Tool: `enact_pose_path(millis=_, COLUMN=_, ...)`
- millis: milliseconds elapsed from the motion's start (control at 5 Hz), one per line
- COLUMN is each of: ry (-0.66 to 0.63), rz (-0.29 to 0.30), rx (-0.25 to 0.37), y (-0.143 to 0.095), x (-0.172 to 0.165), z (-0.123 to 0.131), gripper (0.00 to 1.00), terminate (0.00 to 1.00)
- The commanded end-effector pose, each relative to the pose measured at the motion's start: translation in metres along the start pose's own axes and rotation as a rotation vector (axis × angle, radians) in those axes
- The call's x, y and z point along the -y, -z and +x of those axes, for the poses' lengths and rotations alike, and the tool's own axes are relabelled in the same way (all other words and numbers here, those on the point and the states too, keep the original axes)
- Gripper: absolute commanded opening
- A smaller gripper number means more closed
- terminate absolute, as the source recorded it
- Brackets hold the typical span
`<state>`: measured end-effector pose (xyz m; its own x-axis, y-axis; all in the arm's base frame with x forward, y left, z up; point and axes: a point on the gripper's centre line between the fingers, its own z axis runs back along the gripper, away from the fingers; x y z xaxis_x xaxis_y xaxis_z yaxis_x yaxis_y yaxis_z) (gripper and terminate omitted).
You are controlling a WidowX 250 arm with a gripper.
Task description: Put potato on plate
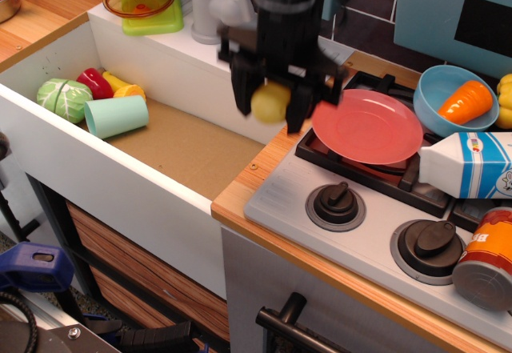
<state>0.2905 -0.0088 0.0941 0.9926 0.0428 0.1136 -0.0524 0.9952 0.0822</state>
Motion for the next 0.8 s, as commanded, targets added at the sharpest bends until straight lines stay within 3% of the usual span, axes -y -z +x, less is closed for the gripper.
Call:
enact_pose_path(millis=0, ry=0.048, rz=-0.03, rx=0.128, y=-0.017, x=0.023, z=0.044, gripper=0.0, terminate=0.0)
enact_pose_path(millis=200, ry=0.075, rz=-0.071, rx=0.154, y=-0.005, x=0.041, z=0.064, gripper=0.0, terminate=0.0)
enact_pose_path(millis=400, ry=0.087, rz=-0.073, rx=0.194, y=0.005, x=0.05, z=0.072, gripper=0.0, terminate=0.0)
enact_pose_path(millis=600, ry=0.089, rz=-0.09, rx=0.197, y=0.006, x=0.053, z=0.073, gripper=1.0, terminate=0.0)
